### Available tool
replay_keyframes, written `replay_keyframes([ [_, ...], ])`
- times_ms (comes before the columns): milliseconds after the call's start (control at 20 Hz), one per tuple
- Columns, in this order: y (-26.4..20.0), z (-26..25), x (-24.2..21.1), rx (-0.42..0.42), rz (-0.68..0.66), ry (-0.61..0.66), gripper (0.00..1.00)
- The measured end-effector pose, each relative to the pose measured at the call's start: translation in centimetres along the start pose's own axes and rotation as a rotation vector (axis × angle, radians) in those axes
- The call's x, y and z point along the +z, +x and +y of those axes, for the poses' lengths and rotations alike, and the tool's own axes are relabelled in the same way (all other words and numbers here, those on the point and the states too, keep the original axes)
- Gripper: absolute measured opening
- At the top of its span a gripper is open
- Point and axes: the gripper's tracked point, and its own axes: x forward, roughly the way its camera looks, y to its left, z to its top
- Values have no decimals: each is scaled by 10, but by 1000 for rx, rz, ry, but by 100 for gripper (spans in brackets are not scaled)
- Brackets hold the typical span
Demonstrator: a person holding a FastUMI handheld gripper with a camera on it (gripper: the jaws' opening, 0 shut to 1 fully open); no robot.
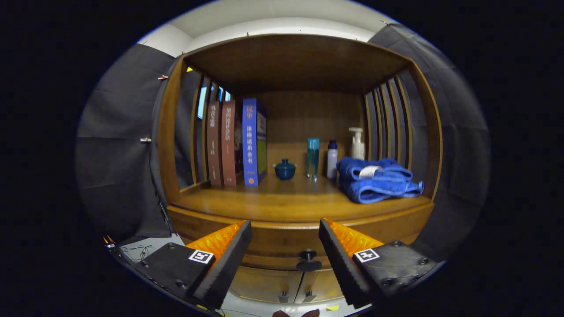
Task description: Pull open the drawer, take out the items inside it, and place them on the countertop above the cabinet.
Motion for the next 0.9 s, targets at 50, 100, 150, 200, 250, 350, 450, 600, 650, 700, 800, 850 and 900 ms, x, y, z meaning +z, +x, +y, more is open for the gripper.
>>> replay_keyframes([
  [50,5,-3,-13,-8,20,3,100],
  [100,9,-5,-25,-17,35,4,100],
  [150,13,-8,-37,-21,55,4,100],
  [200,16,-11,-48,-28,74,5,100],
  [250,18,-17,-55,-44,83,4,100],
  [350,24,-24,-65,-56,104,16,100],
  [450,31,-32,-69,-70,110,34,100],
  [600,32,-39,-76,-86,129,23,88],
  [650,42,-42,-77,-84,125,1,76],
  [700,27,-41,-71,-76,123,-11,64],
  [800,39,-44,-77,-78,128,-18,45],
  [850,34,-44,-78,-90,128,-19,37],
  [900,41,-45,-80,-95,135,-27,33],
])
